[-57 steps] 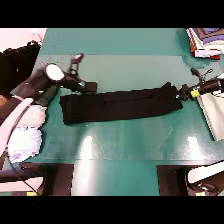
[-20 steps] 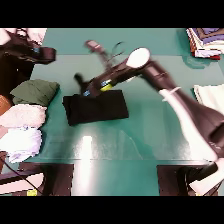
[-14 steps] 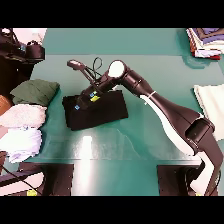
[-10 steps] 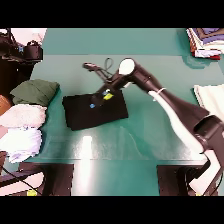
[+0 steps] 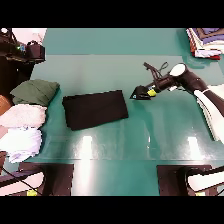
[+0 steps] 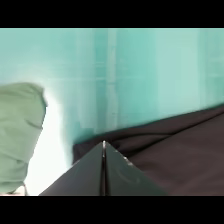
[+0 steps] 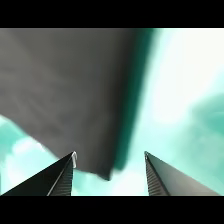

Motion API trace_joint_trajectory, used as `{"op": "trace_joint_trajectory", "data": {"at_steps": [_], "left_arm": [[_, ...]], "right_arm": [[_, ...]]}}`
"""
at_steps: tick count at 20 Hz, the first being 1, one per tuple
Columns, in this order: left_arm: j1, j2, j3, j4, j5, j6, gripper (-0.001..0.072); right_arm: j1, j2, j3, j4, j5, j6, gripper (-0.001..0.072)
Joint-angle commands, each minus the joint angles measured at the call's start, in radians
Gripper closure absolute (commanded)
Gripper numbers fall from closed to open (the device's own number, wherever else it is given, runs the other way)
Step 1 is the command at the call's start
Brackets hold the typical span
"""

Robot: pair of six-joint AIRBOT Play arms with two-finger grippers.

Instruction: Fold the shirts.

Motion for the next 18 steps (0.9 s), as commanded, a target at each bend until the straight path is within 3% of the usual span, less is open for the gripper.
{"op": "trace_joint_trajectory", "data": {"at_steps": [1,7,10,11,13,14,18], "left_arm": [[0.001,-0.002,-0.009,-0.036,0.027,0.000,0.0678],[0.001,-0.013,-0.015,-0.049,0.026,0.000,0.0678],[0.001,-0.013,-0.015,-0.050,0.026,0.000,0.0678],[0.001,-0.013,-0.015,-0.051,0.026,0.000,0.0678],[0.001,-0.013,-0.015,-0.064,0.024,0.000,0.0678],[0.001,-0.013,-0.015,-0.089,0.026,0.000,0.0678],[-0.045,-0.013,-0.015,-0.140,0.033,0.000,0.0679]], "right_arm": [[-0.047,-0.043,-0.070,0.109,-0.038,-0.002,0.0197],[0.125,-0.261,0.127,0.141,-0.006,-0.006,0.0197],[0.209,-0.356,0.236,0.246,0.023,-0.007,0.0204],[0.228,-0.374,0.265,0.256,0.023,-0.007,0.0260],[0.252,-0.381,0.305,0.248,0.010,-0.032,0.0576],[0.254,-0.381,0.321,0.248,-0.002,-0.038,0.0683],[0.205,-0.367,0.403,0.247,0.006,-0.037,0.0699]]}}
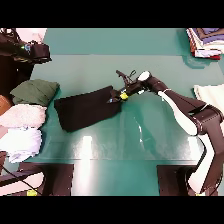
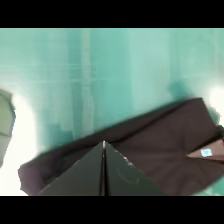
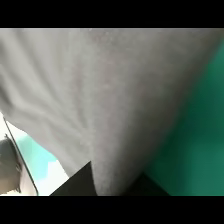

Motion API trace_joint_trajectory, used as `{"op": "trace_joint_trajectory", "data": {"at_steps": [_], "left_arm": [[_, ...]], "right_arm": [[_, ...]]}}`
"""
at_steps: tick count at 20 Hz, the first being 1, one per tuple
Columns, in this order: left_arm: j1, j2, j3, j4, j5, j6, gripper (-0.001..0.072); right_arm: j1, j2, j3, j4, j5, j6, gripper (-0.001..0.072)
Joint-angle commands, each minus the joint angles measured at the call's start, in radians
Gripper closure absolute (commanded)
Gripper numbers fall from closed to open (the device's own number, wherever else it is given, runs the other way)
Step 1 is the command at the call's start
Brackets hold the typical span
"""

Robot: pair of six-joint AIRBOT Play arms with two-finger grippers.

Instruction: Fold the shirts.

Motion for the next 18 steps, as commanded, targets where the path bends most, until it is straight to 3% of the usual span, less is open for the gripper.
{"op": "trace_joint_trajectory", "data": {"at_steps": [1,3,6,10,18], "left_arm": [[-0.057,0.000,0.000,-0.034,0.003,0.000,0.0679],[-0.119,0.000,0.000,-0.034,0.003,0.000,0.0679],[-0.214,0.000,0.000,-0.034,0.025,0.000,0.0679],[-0.334,0.000,0.000,-0.034,0.153,0.000,0.0678],[-0.420,0.000,0.000,-0.034,0.237,-0.001,0.0678]], "right_arm": [[-0.052,0.021,0.066,0.012,0.009,-0.006,0.0698],[-0.147,0.082,0.069,0.003,0.014,-0.005,0.0698],[-0.338,0.204,0.069,-0.143,0.051,0.007,0.0698],[-0.642,0.348,0.069,-0.296,0.086,0.035,0.0698],[-1.132,0.414,0.060,-0.299,0.099,0.078,0.0698]]}}
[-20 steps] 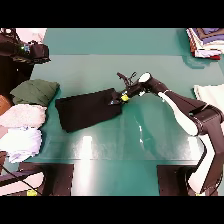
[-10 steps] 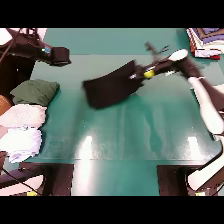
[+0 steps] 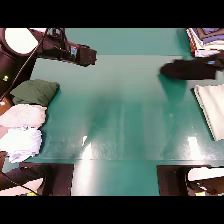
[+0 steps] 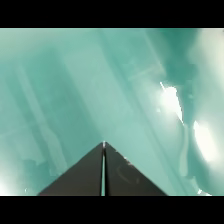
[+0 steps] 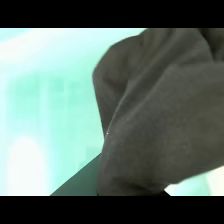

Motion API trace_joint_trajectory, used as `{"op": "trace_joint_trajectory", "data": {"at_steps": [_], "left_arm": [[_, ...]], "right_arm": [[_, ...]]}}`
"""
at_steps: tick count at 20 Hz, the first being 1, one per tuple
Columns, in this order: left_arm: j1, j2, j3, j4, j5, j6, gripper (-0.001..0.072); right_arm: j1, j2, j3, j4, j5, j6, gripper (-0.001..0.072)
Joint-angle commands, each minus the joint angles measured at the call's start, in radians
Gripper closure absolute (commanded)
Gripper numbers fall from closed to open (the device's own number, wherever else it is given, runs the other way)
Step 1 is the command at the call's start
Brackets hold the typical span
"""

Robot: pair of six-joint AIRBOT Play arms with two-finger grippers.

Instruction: Fold the shirts.

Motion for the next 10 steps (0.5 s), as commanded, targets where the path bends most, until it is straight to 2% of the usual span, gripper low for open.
{"op": "trace_joint_trajectory", "data": {"at_steps": [1,5,10], "left_arm": [[-0.019,0.000,0.000,0.001,0.028,-0.001,0.0678],[-0.019,0.000,0.000,0.001,0.029,-0.001,0.0678],[-0.019,0.000,0.000,0.002,0.029,0.000,0.0678]], "right_arm": [[-0.167,0.011,-0.005,-0.009,-0.006,0.025,0.0698],[-0.214,0.012,0.013,0.003,-0.021,0.025,0.0698],[-0.213,0.012,0.196,0.049,0.047,0.024,0.0698]]}}
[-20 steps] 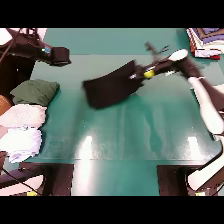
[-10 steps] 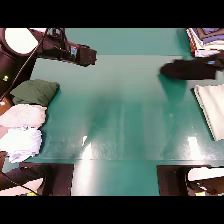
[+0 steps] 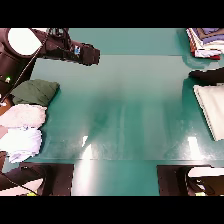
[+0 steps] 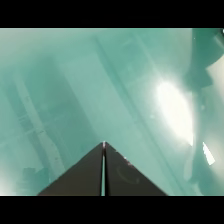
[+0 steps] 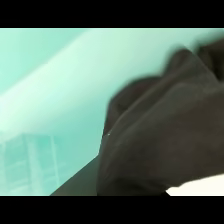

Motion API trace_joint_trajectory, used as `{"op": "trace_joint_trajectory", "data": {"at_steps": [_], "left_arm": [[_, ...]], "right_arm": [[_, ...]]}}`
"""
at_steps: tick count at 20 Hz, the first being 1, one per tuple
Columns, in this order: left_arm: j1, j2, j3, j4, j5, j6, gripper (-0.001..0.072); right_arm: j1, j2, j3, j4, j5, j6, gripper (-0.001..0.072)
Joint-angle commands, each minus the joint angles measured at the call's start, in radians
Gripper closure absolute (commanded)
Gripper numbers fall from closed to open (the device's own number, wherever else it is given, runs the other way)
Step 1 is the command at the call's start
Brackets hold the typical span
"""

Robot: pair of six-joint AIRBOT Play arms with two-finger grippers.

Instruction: Fold the shirts.

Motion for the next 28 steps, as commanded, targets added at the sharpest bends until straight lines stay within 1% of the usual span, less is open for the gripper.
{"op": "trace_joint_trajectory", "data": {"at_steps": [1,3,5,7,11,13,14,16,17,20,23,26,28], "left_arm": [[-0.001,0.000,0.000,0.001,0.001,0.000,0.0678],[-0.001,0.000,0.000,0.006,0.002,0.000,0.0678],[-0.001,0.000,0.000,0.007,0.000,0.000,0.0678],[-0.001,0.000,0.000,0.007,-0.001,0.001,0.0678],[-0.001,0.000,0.000,0.007,-0.008,0.001,0.0678],[-0.001,0.000,0.000,0.007,-0.010,0.001,0.0678],[-0.001,0.000,0.000,0.007,-0.010,0.001,0.0678],[-0.001,0.000,0.000,0.007,-0.010,0.002,0.0678],[-0.001,0.000,0.000,0.008,-0.010,0.002,0.0678],[-0.001,0.000,0.000,0.010,-0.010,0.002,0.0678],[-0.001,0.000,0.000,0.010,-0.010,0.001,0.0678],[-0.001,0.000,0.000,0.010,-0.009,0.002,0.0678],[-0.001,0.000,0.000,0.010,-0.011,0.001,0.0678]], "right_arm": [[-0.011,0.000,0.123,0.019,0.076,0.002,0.0698],[-0.011,0.001,0.178,-0.005,0.147,0.002,0.0698],[-0.011,0.024,0.172,-0.069,0.193,0.003,0.0698],[-0.011,0.075,0.095,-0.136,0.200,0.006,0.0698],[-0.018,0.187,-0.083,-0.324,0.229,0.011,0.0698],[-0.043,0.239,-0.171,-0.370,0.256,0.038,0.0696],[-0.061,0.261,-0.212,-0.401,0.272,0.055,0.0672],[-0.111,0.308,-0.299,-0.466,0.303,0.095,0.0332],[-0.142,0.332,-0.341,-0.486,0.316,0.105,0.0240],[-0.241,0.397,-0.448,-0.482,0.309,0.105,0.0229],[-0.288,0.438,-0.489,-0.365,0.271,0.106,0.0229],[-0.220,0.446,-0.457,-0.226,0.258,0.106,0.0230],[-0.110,0.446,-0.430,-0.142,0.257,0.106,0.0230]]}}
